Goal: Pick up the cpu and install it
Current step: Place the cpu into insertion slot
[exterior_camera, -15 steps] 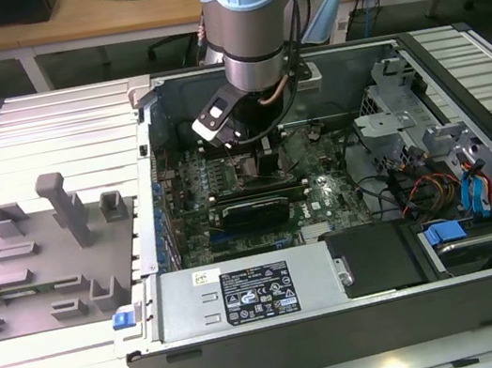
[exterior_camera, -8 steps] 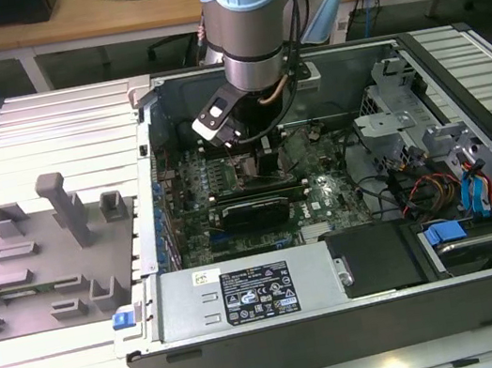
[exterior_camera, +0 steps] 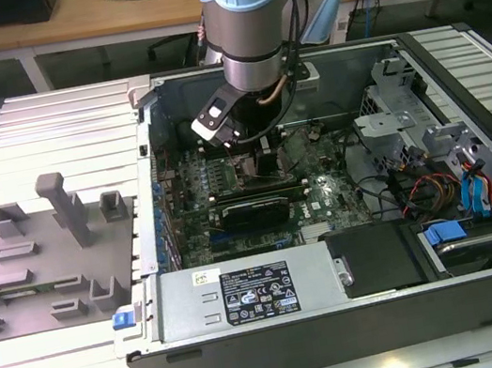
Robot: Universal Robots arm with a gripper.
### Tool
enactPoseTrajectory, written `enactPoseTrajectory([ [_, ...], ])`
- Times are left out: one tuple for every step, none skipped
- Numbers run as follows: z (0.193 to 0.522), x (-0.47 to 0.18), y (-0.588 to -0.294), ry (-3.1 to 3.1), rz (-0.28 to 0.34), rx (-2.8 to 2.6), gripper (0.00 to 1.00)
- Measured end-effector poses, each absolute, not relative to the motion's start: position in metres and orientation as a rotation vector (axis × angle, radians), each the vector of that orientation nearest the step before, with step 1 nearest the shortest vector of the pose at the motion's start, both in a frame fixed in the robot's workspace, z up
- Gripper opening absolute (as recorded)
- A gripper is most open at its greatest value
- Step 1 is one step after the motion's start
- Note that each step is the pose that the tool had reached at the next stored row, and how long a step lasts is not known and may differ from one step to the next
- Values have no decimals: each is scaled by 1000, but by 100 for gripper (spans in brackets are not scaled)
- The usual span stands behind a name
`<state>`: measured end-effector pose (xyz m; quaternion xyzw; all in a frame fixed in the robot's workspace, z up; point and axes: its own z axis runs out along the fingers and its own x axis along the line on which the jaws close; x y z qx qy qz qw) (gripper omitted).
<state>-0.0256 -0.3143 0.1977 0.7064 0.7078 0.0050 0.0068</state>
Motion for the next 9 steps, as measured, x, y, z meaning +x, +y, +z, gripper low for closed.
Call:
enactPoseTrajectory([
  [198,-26,-314,2214,16,2210,55],
  [198,-26,-314,2214,16,2210,55],
  [198,-26,-314,2214,16,2210,55],
  [198,-26,-314,2214,16,2210,55],
  [197,-26,-314,2214,16,2210,55],
  [197,-26,-314,2214,15,2210,55],
  [197,-26,-314,2214,15,2210,55],
  [197,-26,-314,2214,15,2210,55],
  [197,-26,-314,2214,15,2210,55],
])
